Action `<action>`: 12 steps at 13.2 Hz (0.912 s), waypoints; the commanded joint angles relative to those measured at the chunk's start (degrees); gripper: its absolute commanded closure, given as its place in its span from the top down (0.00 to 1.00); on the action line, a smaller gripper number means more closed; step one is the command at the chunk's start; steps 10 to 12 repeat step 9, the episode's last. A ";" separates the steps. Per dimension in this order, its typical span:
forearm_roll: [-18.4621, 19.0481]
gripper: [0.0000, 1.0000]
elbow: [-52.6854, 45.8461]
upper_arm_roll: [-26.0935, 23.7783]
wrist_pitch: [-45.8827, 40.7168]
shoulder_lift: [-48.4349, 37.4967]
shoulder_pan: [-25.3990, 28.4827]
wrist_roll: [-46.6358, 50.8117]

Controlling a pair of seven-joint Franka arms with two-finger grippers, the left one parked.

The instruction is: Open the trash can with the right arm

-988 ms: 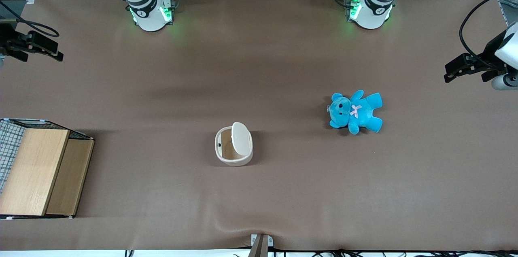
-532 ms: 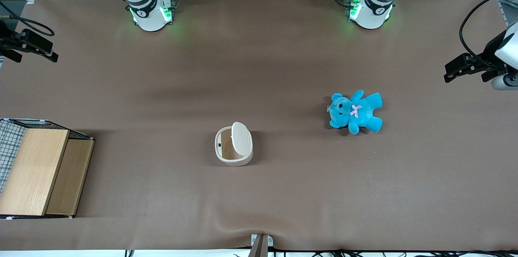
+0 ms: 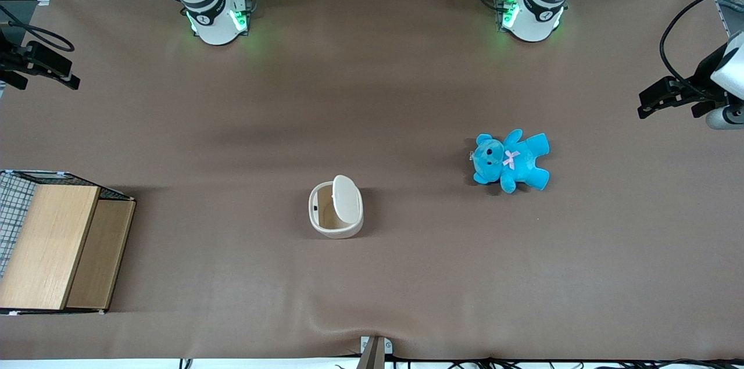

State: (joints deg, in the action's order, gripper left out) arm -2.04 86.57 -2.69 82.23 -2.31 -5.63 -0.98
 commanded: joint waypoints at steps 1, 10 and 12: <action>0.01 1.00 -1.23 -0.91 -0.58 0.55 -0.88 -0.33; 0.54 1.00 -1.14 -0.91 -0.58 0.73 -0.53 -0.07; 0.54 1.00 -1.14 -0.91 -0.58 0.73 -0.53 -0.07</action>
